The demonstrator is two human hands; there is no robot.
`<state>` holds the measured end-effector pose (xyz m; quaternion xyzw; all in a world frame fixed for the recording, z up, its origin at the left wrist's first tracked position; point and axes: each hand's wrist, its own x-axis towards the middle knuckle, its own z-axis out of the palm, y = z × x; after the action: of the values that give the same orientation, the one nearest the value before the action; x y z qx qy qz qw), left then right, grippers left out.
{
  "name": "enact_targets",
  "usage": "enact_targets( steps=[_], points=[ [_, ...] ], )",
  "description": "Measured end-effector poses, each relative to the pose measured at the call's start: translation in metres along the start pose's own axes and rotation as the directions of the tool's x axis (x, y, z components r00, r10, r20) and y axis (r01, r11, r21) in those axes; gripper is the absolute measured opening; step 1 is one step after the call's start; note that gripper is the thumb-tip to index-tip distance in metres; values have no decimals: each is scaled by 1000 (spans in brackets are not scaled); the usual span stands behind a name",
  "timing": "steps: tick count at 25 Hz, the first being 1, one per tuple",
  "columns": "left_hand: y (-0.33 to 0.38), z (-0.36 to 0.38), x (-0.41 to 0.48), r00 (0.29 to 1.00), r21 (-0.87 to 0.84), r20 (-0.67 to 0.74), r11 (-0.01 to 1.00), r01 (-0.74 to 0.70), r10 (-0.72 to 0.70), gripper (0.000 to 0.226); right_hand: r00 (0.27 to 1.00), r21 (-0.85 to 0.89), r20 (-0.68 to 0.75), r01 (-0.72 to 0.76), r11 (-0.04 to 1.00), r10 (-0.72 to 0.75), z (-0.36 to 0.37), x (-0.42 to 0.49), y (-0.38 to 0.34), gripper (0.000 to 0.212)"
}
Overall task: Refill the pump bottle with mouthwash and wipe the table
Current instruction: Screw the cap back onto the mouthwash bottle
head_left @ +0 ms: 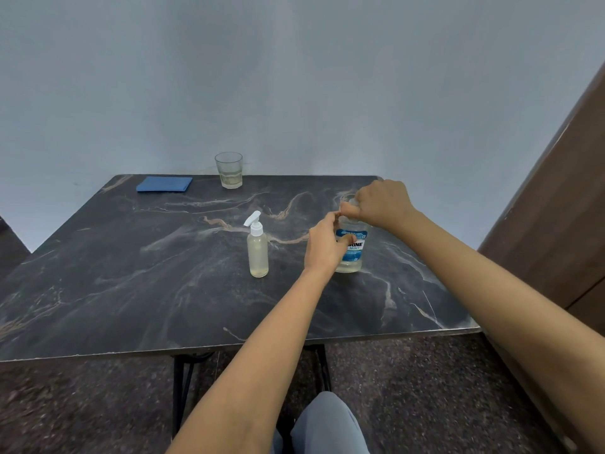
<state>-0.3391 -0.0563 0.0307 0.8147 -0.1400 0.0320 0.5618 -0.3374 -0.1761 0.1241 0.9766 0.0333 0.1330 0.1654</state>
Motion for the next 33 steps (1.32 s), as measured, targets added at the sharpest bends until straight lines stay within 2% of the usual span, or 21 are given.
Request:
enact_targets(
  steps=[1, 2, 3, 4, 5, 6, 7, 8, 9, 12, 15, 16, 23, 25, 26, 27, 29, 30, 31, 33],
  points=[
    [0, -1, 1, 1000, -21, 3, 1000, 8, -8, 48, 999, 62, 10, -42, 997, 42, 2, -3, -2, 53],
    [0, -2, 1, 1000, -54, 15, 998, 16, -15, 50, 995, 206, 32, -104, 973, 100, 6, -9, 0, 47],
    [0, -3, 2, 999, -86, 33, 996, 18, -16, 51, 986, 418, 66, -165, 894, 151, 13, -16, 3, 41],
    [0, -5, 2, 999, -106, 52, 994, 14, -8, 52, 978, 641, 100, -205, 739, 183, 23, -26, 7, 35],
    [-1, -6, 1, 998, -115, 64, 993, 3, 4, 53, 970, 813, 129, -223, 538, 208, 35, -39, 10, 32],
    [-3, -7, 1, 998, -119, 67, 993, -11, 19, 53, 964, 909, 154, -224, 351, 217, 48, -52, 9, 35],
    [-5, -8, 1, 997, -123, 65, 992, -25, 33, 54, 964, 953, 174, -216, 212, 200, 63, -64, 6, 44],
    [-6, -8, 1, 997, -127, 60, 991, -32, 40, 54, 969, 969, 193, -213, 127, 155, 77, -73, -1, 54],
    [-7, -8, 0, 998, -128, 51, 991, -35, 42, 54, 973, 972, 207, -217, 88, 104, 89, -78, -9, 59],
    [-4, -8, -4, 998, -114, 47, 993, -44, 49, 58, 972, 969, 217, -226, 96, 89, 107, -76, -26, 56],
    [-8, -7, -10, 998, -64, 61, 998, -25, 29, 83, 971, 965, 214, -226, 130, 104, 117, -72, -20, 55],
    [-11, -7, -14, 999, -59, 45, 998, -15, 17, 85, 970, 963, 218, -231, 137, 104, 120, -72, -14, 55],
    [-32, -47, -53, 998, -196, -63, 980, -21, 9, 47, 945, 950, 288, -303, 77, 156, 132, -85, 13, 56],
    [-38, -58, -68, 997, -197, -77, 980, -33, 18, 37, 936, 942, 293, -317, 108, 194, 125, -90, 8, 54],
    [-42, -64, -76, 995, -193, -96, 980, -42, 24, 32, 917, 931, 274, -329, 160, 290, 121, -95, 2, 55],
    [-47, -70, -83, 992, -186, -124, 982, -45, 22, 28, 867, 917, 221, -341, 209, 447, 117, -101, -8, 54],
    [-59, -88, -95, 977, -146, -212, 989, -27, -4, 21, 679, 919, -15, -279, 277, 734, 110, -118, -39, 36],
    [-64, -98, -100, 963, -126, -270, 992, -7, -27, 22, 629, 916, -140, -211, 341, 765, 105, -124, -59, 26],
    [-70, -108, -102, 943, -117, -328, 993, 11, -49, 24, 659, 903, -227, -134, 409, 717, 101, -125, -79, 20],
    [-80, -127, -98, 899, -112, -431, 993, 37, -82, 27, 830, 875, -256, -19, 483, 496, 94, -110, -108, 20]
  ],
)
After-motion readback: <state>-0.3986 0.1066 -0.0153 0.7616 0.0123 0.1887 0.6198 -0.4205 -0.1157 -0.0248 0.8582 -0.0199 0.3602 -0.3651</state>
